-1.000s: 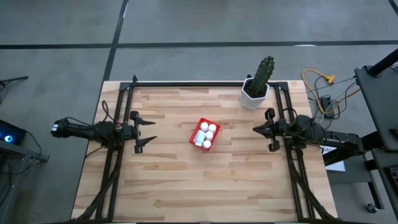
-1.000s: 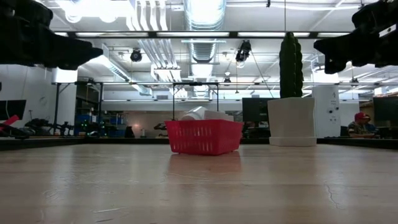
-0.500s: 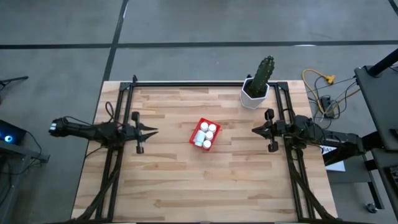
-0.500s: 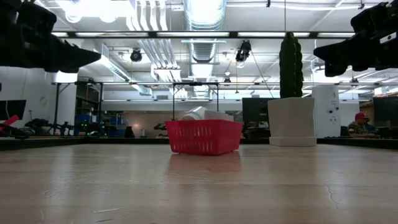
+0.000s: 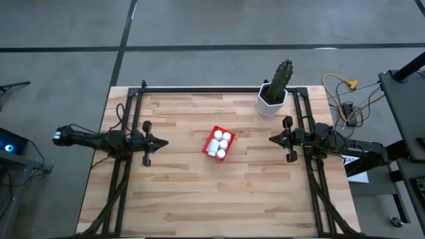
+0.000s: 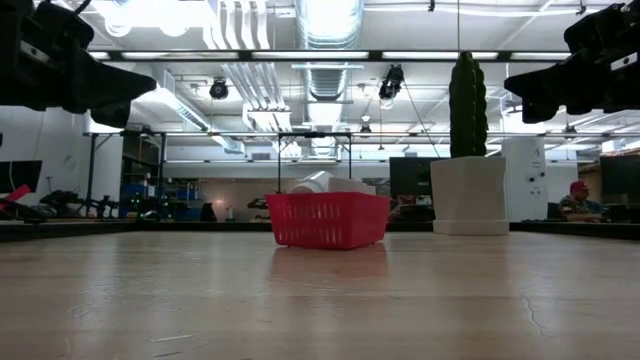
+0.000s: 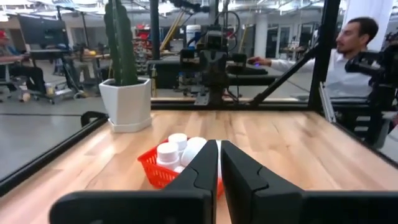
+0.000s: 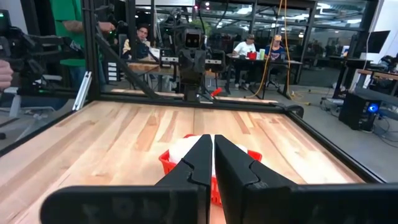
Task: Pick and place pill bottles into a basket
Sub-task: Return to Home Position
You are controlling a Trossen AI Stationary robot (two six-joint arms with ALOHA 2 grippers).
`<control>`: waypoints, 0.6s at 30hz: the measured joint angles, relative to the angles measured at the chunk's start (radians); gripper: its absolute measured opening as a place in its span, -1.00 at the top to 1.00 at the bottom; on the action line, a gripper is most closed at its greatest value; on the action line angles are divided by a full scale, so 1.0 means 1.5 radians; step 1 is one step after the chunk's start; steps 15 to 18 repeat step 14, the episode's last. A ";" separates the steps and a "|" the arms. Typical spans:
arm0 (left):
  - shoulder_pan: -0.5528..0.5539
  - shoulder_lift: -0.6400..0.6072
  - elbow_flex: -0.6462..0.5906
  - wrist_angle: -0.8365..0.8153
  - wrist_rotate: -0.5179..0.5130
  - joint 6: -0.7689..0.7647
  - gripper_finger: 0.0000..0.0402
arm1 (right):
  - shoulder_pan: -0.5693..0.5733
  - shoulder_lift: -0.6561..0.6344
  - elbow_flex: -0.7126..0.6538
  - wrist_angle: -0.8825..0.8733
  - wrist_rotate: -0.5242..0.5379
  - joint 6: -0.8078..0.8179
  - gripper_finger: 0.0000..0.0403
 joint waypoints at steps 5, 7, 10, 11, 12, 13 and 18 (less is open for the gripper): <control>0.000 -0.008 0.000 0.007 0.001 -0.018 0.99 | 0.000 0.000 0.000 0.000 0.000 0.000 0.96; 0.000 -0.005 0.000 0.017 0.000 -0.019 0.99 | 0.000 0.000 0.000 0.000 0.000 0.000 0.96; 0.000 -0.005 0.000 0.039 0.000 -0.019 0.99 | 0.000 0.002 0.000 0.000 0.000 0.000 0.96; 0.000 -0.005 0.000 0.040 0.000 -0.019 0.99 | 0.000 0.002 0.000 0.000 0.000 0.000 0.96; 0.000 -0.005 0.000 0.039 0.000 -0.019 0.99 | 0.000 0.002 0.000 0.000 0.000 0.001 0.96; 0.000 -0.005 0.000 0.039 0.001 -0.019 0.99 | -0.001 0.003 0.000 0.000 0.000 0.001 0.96; 0.000 -0.005 0.000 0.041 0.001 -0.019 0.99 | -0.001 0.003 0.000 0.000 0.000 -0.001 0.96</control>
